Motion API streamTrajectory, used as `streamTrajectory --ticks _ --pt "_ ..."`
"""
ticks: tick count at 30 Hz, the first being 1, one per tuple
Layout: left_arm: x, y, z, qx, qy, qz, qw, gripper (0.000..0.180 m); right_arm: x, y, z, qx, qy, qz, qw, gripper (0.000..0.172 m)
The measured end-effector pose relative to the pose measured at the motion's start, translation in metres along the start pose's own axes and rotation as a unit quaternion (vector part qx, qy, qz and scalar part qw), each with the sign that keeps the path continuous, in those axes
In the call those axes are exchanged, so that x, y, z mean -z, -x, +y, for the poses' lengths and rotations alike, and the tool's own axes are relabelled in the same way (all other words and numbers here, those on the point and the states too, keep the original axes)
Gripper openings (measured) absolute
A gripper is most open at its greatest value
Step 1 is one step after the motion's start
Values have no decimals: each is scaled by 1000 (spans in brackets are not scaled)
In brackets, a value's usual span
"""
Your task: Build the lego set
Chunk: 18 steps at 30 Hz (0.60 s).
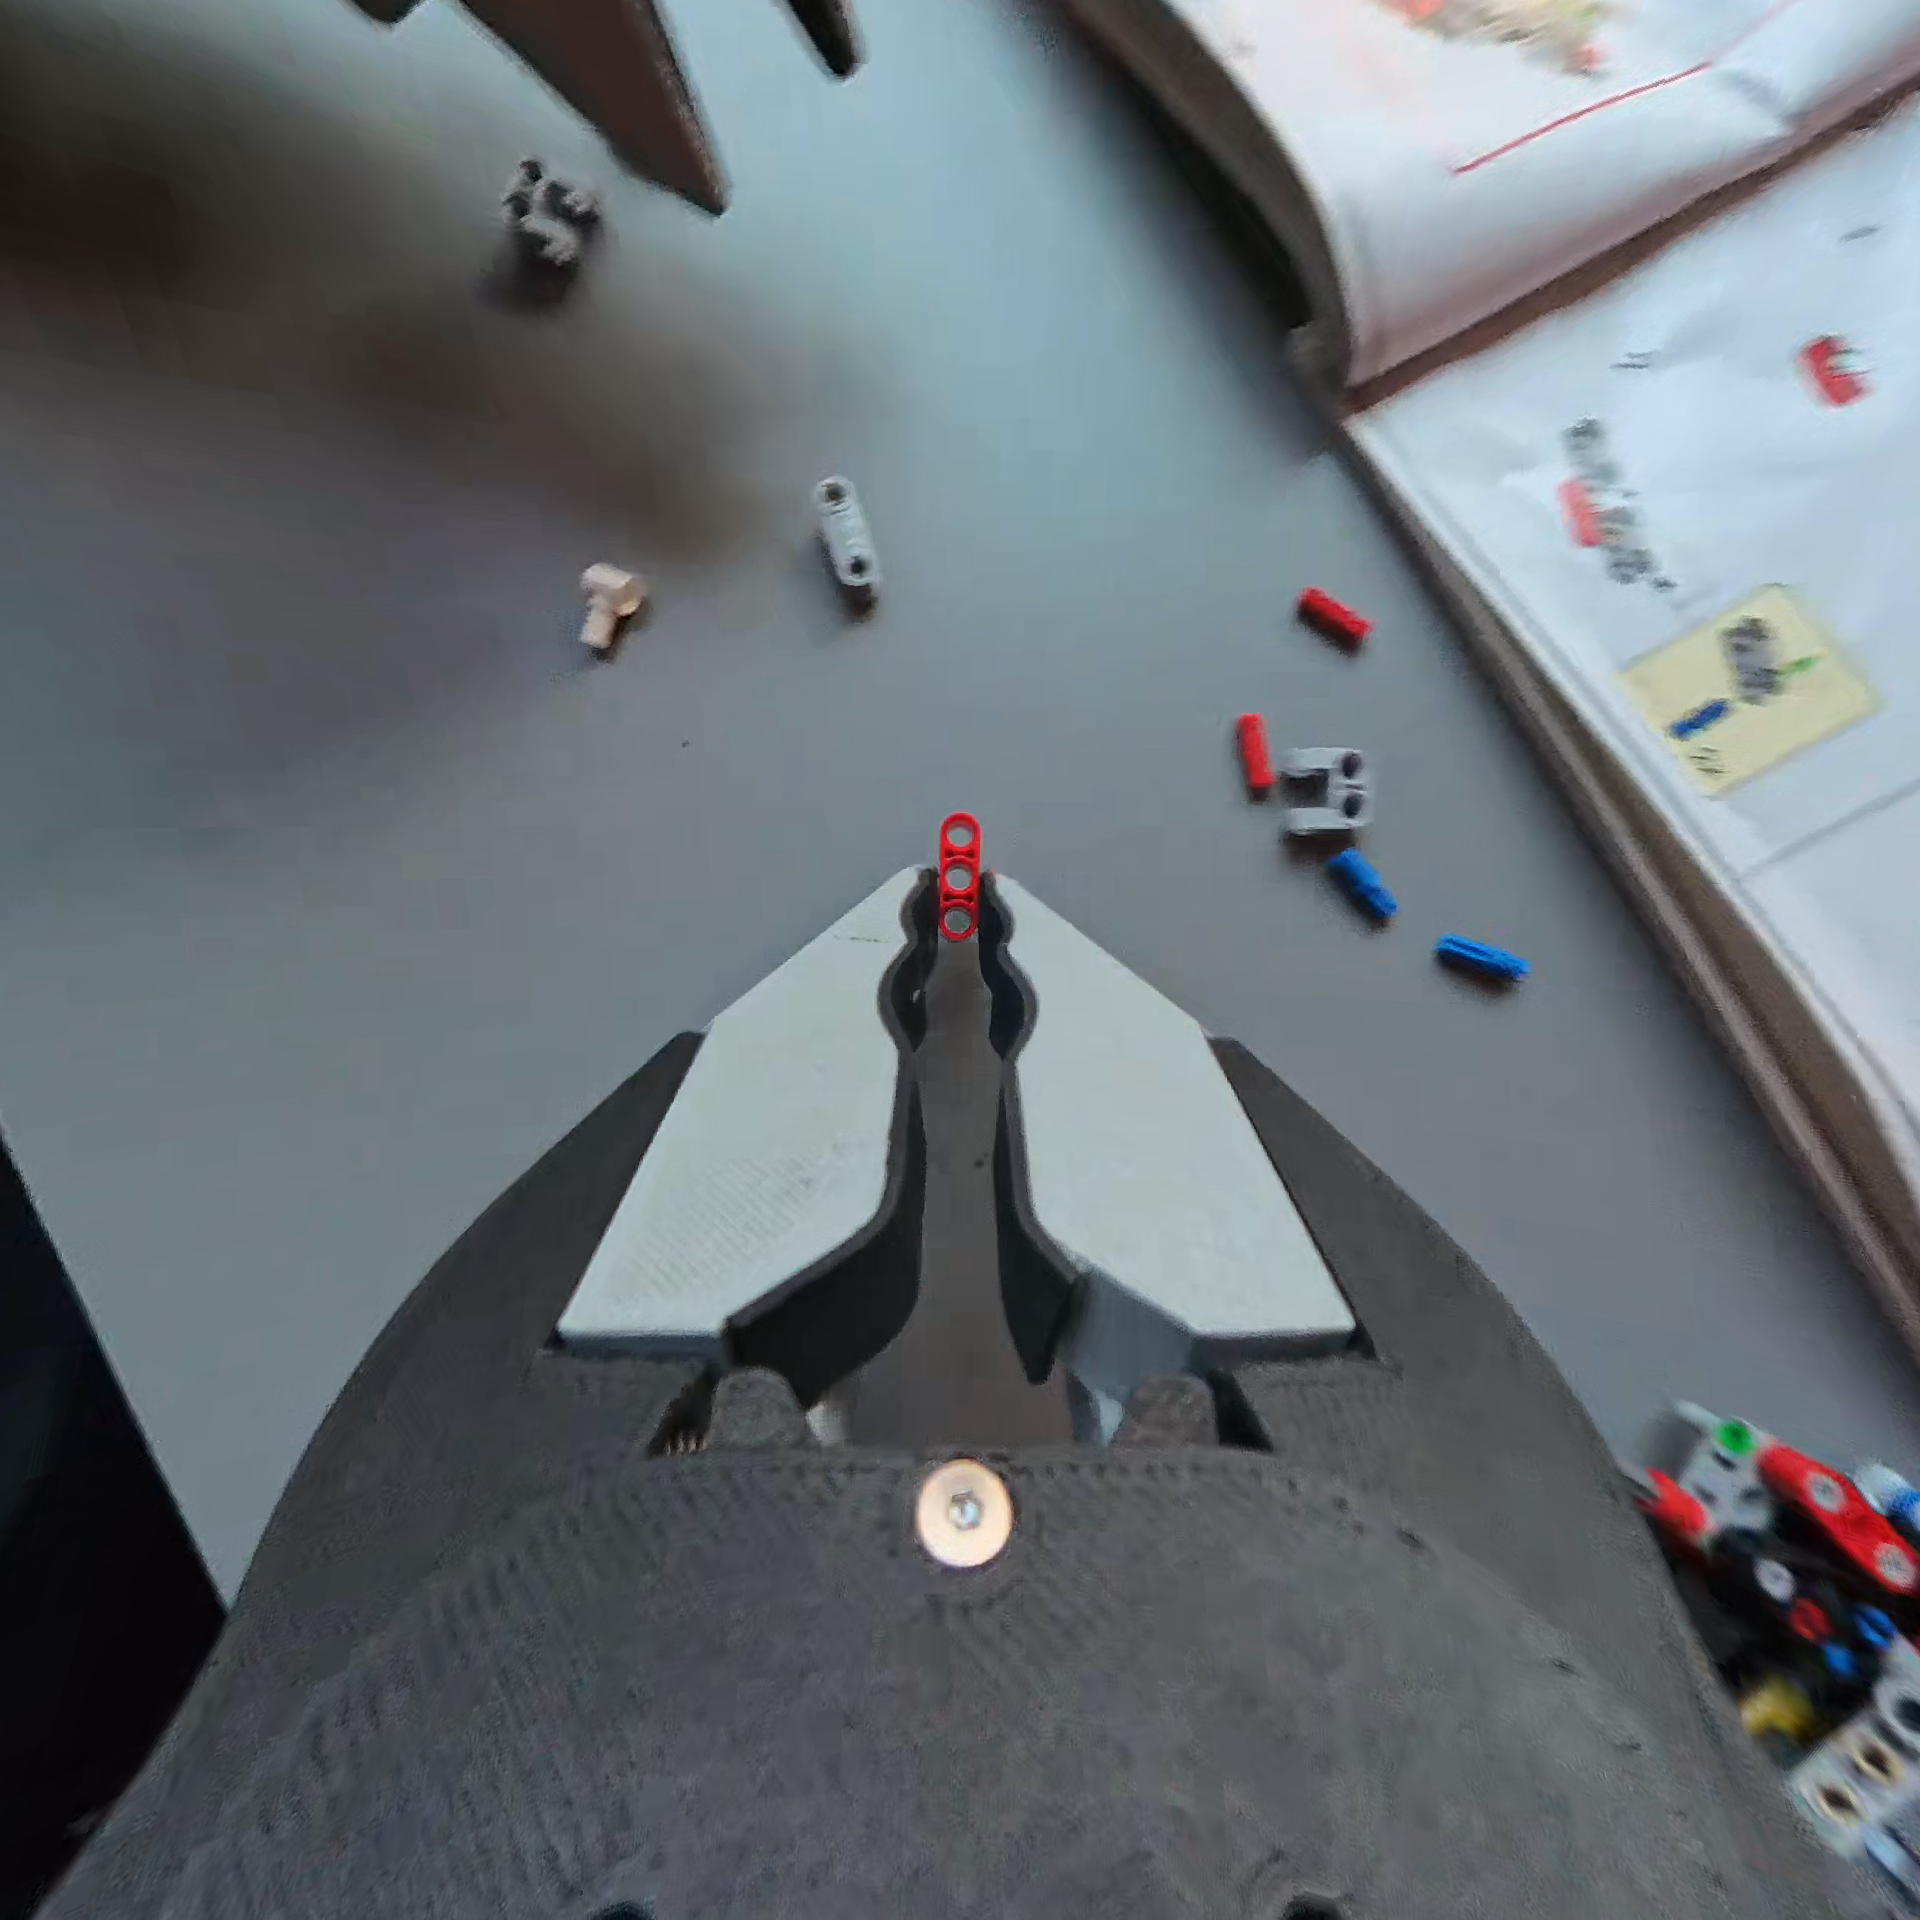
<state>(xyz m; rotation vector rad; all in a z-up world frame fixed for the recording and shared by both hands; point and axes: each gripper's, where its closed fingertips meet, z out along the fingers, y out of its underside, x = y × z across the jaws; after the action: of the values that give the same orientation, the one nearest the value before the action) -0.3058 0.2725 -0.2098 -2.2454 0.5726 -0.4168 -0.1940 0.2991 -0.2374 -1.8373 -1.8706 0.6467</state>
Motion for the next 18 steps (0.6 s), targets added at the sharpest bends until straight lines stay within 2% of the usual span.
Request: streamTrajectory --ticks 5,10,12,15,18 --pt "-6 -7 6 -17 10 16 1000 29 -11 11 5 78 23 0 997 5" --pt "-7 -10 9 -17 16 24 999 29 1 6 1 93 27 -3 995 13" --pt "-6 -10 9 -15 14 27 999 28 11 4 -6 89 17 -13 996 15" --pt "-2 -4 9 -20 17 15 1000 29 22 -26 -12 51 23 34 998 9" --pt "20 13 8 -27 17 -14 999 30 27 -39 -16 7 23 43 999 10"
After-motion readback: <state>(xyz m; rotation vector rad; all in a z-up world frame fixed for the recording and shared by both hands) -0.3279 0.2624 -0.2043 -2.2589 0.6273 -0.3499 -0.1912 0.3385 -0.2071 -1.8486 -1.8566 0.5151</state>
